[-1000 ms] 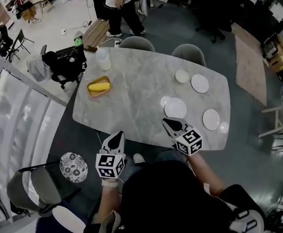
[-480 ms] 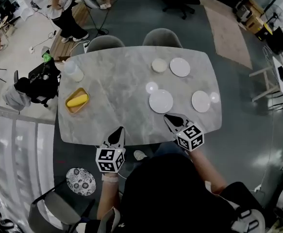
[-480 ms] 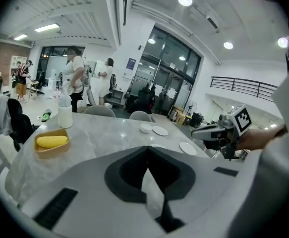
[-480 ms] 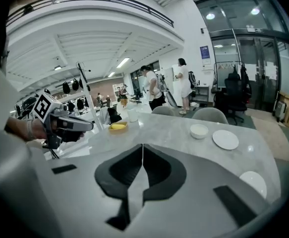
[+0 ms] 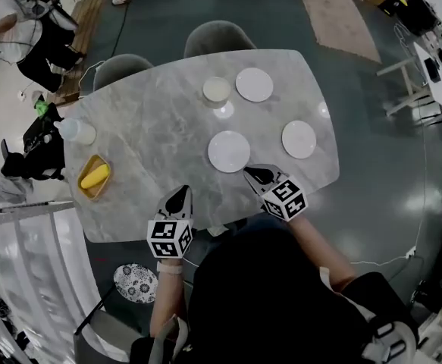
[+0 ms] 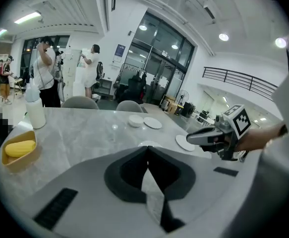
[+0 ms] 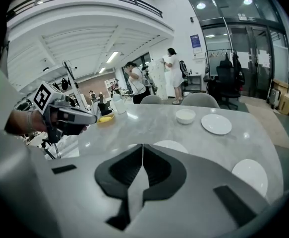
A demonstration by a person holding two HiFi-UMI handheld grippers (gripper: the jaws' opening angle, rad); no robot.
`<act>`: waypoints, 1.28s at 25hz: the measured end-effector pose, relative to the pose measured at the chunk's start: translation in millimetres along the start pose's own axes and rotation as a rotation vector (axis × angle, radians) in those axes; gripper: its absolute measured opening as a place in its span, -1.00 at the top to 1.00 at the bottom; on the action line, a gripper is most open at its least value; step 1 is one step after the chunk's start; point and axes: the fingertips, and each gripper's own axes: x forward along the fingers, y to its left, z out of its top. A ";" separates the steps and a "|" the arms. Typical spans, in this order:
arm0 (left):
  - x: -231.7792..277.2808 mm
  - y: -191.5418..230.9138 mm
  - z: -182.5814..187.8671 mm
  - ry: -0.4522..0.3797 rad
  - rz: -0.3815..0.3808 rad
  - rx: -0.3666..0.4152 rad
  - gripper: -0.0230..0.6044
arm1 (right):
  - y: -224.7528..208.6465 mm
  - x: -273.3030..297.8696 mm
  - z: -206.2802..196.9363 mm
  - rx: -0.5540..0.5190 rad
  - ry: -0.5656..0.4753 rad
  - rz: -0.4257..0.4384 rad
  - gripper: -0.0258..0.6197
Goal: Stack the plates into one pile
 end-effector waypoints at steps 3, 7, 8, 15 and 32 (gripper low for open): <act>30.8 1.9 -3.4 0.042 -0.016 -0.001 0.90 | -18.7 11.6 -8.7 0.024 0.021 -0.003 0.86; 64.7 4.9 -6.8 0.085 -0.019 -0.009 0.90 | -41.9 25.5 -20.7 0.063 0.050 -0.009 0.86; 72.4 5.2 -7.9 0.095 -0.020 -0.011 0.90 | -47.3 28.8 -23.6 0.070 0.057 -0.011 0.86; 115.8 8.0 -28.1 0.163 -0.041 -0.066 0.90 | -72.4 53.6 -51.7 0.093 0.113 -0.011 0.86; 177.4 12.5 -63.2 0.276 -0.046 -0.167 0.52 | -100.9 101.0 -101.5 0.157 0.168 -0.024 0.86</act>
